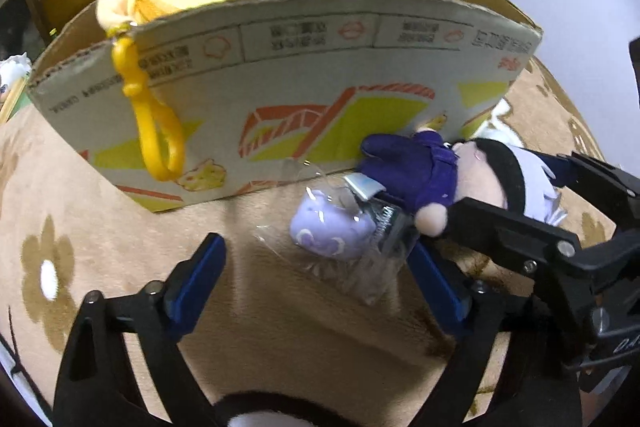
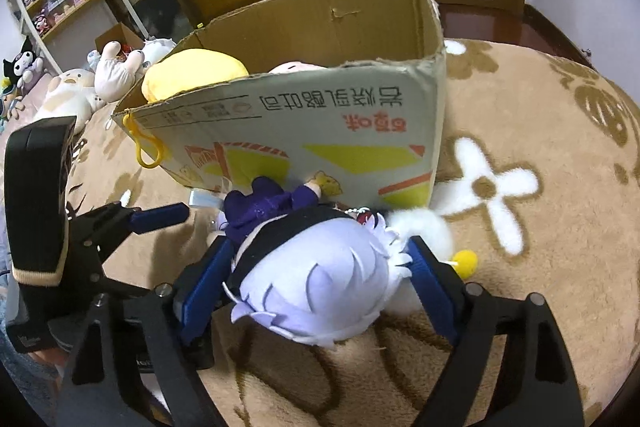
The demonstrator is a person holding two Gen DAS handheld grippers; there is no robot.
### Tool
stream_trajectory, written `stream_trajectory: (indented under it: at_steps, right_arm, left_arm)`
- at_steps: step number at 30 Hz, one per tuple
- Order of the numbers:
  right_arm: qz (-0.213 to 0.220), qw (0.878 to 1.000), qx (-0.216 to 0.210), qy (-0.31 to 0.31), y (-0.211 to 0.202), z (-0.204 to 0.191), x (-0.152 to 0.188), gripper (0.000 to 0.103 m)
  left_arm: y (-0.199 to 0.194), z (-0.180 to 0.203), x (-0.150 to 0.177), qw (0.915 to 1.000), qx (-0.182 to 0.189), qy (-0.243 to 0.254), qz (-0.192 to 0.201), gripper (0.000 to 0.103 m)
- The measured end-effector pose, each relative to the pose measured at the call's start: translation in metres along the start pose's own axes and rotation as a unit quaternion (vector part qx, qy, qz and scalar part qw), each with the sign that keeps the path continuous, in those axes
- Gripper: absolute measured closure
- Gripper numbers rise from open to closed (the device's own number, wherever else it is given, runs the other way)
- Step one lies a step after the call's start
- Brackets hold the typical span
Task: Organize soft objects
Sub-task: 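Close the right tool on the white-haired doll in purple outfit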
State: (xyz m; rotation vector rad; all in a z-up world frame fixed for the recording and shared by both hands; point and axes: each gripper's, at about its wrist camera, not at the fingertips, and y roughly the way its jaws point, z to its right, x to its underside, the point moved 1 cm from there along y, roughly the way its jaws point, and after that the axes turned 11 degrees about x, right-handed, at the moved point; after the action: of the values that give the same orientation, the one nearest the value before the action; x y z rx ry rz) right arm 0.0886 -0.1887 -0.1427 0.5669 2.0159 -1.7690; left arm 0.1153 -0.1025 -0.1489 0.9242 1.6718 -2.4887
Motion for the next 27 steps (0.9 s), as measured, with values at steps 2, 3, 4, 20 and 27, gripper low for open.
stream_trajectory:
  at_steps: [2,3,4,20,27]
  right_arm:
    - [-0.002,1.000,0.002,-0.003,0.002,0.000,0.000,0.012]
    - [-0.003,1.000,0.002,-0.004,0.003,-0.001,0.000,0.012]
    - [-0.004,1.000,0.002,-0.004,0.003,0.000,0.000,0.012]
    - [-0.006,1.000,0.008,-0.009,0.004,-0.002,0.003,0.017]
    - [-0.006,1.000,0.014,-0.008,0.001,-0.001,0.005,0.023]
  left_arm:
    - [0.002,-0.001,0.002,0.9999,0.010,-0.003,-0.003,0.021]
    - [0.005,0.000,0.002,0.9999,0.011,-0.006,-0.006,0.022]
    - [0.007,-0.001,0.003,0.9999,0.013,-0.007,-0.008,0.022]
    - [0.019,0.004,-0.002,0.9999,-0.001,-0.003,-0.014,0.030]
    - [0.010,-0.012,0.001,0.9997,-0.005,-0.019,-0.013,0.055]
